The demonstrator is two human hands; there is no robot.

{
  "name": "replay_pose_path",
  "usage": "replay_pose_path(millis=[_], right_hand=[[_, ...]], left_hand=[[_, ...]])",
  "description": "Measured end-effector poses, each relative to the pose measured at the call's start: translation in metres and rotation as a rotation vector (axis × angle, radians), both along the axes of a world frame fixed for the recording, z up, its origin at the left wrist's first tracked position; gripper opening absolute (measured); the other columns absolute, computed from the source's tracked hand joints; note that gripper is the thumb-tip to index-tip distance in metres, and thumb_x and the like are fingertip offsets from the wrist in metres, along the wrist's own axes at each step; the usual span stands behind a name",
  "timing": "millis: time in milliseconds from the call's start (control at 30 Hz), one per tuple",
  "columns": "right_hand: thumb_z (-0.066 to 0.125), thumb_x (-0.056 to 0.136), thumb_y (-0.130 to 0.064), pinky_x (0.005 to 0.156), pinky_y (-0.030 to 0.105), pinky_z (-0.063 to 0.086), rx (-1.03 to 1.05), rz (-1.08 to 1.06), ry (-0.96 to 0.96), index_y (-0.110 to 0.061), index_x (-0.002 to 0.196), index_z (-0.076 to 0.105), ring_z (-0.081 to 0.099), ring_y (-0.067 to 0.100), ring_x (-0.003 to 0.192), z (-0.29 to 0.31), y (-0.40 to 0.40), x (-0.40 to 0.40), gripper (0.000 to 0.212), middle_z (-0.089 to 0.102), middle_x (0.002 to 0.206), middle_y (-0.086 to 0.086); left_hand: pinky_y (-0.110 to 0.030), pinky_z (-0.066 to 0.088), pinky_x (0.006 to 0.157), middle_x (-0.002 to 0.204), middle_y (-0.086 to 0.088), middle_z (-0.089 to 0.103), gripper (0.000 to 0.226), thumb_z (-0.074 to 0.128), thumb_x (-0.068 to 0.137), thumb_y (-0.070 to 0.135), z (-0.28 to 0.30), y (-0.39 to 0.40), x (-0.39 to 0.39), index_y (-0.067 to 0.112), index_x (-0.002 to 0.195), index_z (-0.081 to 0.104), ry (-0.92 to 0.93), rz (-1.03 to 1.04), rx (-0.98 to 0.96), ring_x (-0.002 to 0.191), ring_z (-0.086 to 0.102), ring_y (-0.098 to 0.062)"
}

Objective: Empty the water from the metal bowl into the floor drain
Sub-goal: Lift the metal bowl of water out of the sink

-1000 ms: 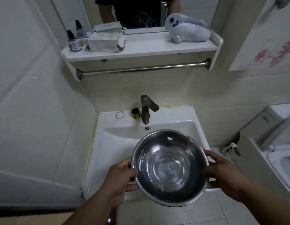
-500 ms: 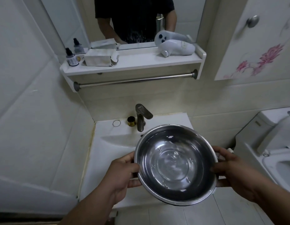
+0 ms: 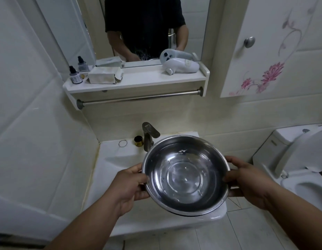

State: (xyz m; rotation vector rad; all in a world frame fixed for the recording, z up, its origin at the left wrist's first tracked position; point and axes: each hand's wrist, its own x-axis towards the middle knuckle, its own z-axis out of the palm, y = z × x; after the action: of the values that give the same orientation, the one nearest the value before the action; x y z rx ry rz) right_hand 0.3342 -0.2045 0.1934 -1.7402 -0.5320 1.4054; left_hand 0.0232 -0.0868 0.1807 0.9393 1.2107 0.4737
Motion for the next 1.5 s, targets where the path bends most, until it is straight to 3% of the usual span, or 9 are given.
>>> replay_pose_path(millis=[233,400,533,733,933,1067,1500], right_hand=[[0.053,0.088,0.017,0.054,0.039,0.062,0.018,0.019,0.016,-0.026,0.118,0.065,0.074,0.03,0.061,0.008,-0.001,0.012,0.054,0.073,0.102,0.026],[0.055,0.086,0.015,0.057,0.04,0.062,0.026,0.037,0.01,-0.027,0.119,0.067,0.074,0.031,0.065,0.006,-0.001,0.024,0.054,0.072,0.108,0.027],[0.056,0.083,0.014,0.055,0.037,0.06,0.046,0.029,0.028,-0.029,0.116,0.068,0.075,0.028,0.059,0.007,-0.001,0.035,0.055,0.072,0.105,0.026],[0.055,0.082,0.017,0.055,0.04,0.062,0.06,-0.003,0.001,-0.027,0.109,0.068,0.074,0.032,0.059,0.012,0.001,0.044,0.053,0.079,0.084,0.021],[0.054,0.081,0.017,0.054,0.038,0.061,0.053,-0.055,-0.034,-0.026,0.104,0.069,0.072,0.03,0.059,0.02,-0.002,0.043,0.051,0.072,0.094,0.022],[0.054,0.08,0.016,0.055,0.037,0.061,0.06,-0.109,-0.048,-0.025,0.104,0.07,0.07,0.031,0.061,0.022,-0.006,0.038,0.051,0.071,0.095,0.022],[0.051,0.087,0.014,0.048,0.032,0.059,0.061,-0.204,-0.063,-0.024,0.1,0.066,0.069,0.035,0.073,0.031,-0.031,0.012,0.043,0.067,0.108,0.024]], left_hand=[[-0.039,0.064,0.069,0.095,-0.017,0.081,0.048,0.058,0.087,-0.01,0.004,-0.008,0.012,0.02,0.12,0.075,0.029,0.034,0.016,0.079,0.075,-0.03],[-0.035,0.063,0.062,0.087,-0.013,0.081,0.045,0.057,0.087,-0.011,0.007,-0.014,0.023,0.019,0.114,0.077,0.035,0.072,0.026,0.072,0.074,-0.027],[-0.032,0.061,0.057,0.085,-0.012,0.08,0.045,0.057,0.088,-0.011,0.009,-0.017,0.032,0.017,0.116,0.076,0.02,0.1,0.038,0.068,0.075,-0.025],[-0.034,0.061,0.058,0.087,-0.015,0.08,0.046,0.057,0.086,-0.012,0.011,-0.015,0.044,0.014,0.119,0.076,0.008,0.121,0.042,0.069,0.074,-0.028],[-0.034,0.061,0.057,0.087,-0.014,0.081,0.049,0.057,0.086,-0.012,0.014,-0.008,0.053,0.015,0.123,0.075,-0.021,0.115,0.045,0.065,0.076,-0.028],[-0.036,0.062,0.063,0.1,-0.017,0.081,0.051,0.058,0.086,-0.011,0.018,0.002,0.057,0.018,0.127,0.073,-0.018,0.07,0.068,0.072,0.076,-0.029],[-0.032,0.061,0.056,0.099,-0.014,0.077,0.043,0.054,0.089,-0.013,0.019,0.011,0.058,0.017,0.11,0.076,-0.036,-0.041,0.058,0.071,0.074,-0.027]])
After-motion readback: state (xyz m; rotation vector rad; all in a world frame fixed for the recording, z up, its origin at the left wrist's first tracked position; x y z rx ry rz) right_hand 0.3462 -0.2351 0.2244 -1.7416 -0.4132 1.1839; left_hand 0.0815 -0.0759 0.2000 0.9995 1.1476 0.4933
